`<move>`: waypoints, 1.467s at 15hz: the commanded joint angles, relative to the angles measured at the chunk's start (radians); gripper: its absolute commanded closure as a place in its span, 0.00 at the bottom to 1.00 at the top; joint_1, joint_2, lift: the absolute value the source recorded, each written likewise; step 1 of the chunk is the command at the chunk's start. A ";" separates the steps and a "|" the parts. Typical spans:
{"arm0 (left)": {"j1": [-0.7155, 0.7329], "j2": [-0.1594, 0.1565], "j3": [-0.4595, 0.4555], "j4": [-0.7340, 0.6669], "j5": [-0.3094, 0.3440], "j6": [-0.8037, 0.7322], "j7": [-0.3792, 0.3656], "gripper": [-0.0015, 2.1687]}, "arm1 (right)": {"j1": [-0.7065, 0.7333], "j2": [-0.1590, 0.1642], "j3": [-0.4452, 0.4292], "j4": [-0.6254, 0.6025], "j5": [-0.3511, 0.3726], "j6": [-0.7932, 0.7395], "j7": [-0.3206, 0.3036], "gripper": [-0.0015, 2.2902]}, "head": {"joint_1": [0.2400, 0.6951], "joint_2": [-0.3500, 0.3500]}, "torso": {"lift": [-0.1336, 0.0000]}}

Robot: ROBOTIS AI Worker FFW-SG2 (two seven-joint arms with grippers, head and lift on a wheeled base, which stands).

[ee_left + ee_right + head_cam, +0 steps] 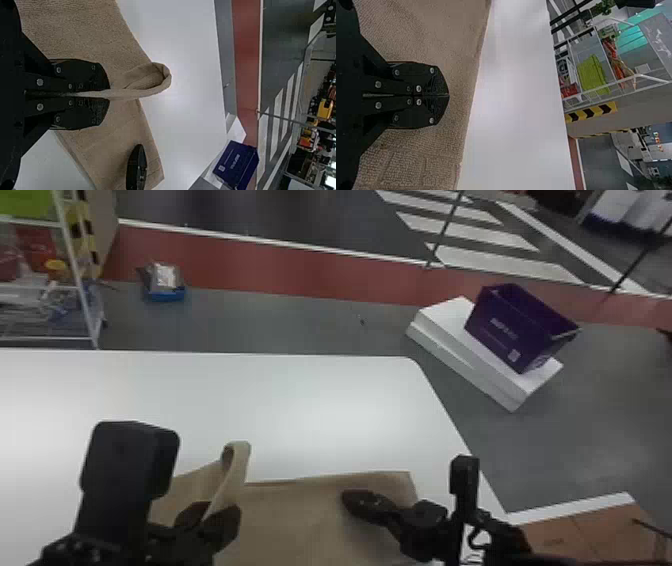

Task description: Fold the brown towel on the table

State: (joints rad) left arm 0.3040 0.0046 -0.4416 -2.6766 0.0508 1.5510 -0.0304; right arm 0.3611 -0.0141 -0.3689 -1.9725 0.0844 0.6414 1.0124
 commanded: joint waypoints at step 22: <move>-0.146 -0.007 -0.278 0.192 -0.020 -0.058 0.132 0.00 | -0.033 -0.023 0.021 0.083 -0.026 -0.035 -0.017 0.74 | 1.00 0.00 | 0.07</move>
State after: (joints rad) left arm 0.1580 0.0046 -0.7252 -2.4867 0.0175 1.4930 0.1047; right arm 0.3281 -0.0364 -0.3469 -1.8823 0.0695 0.5901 0.9954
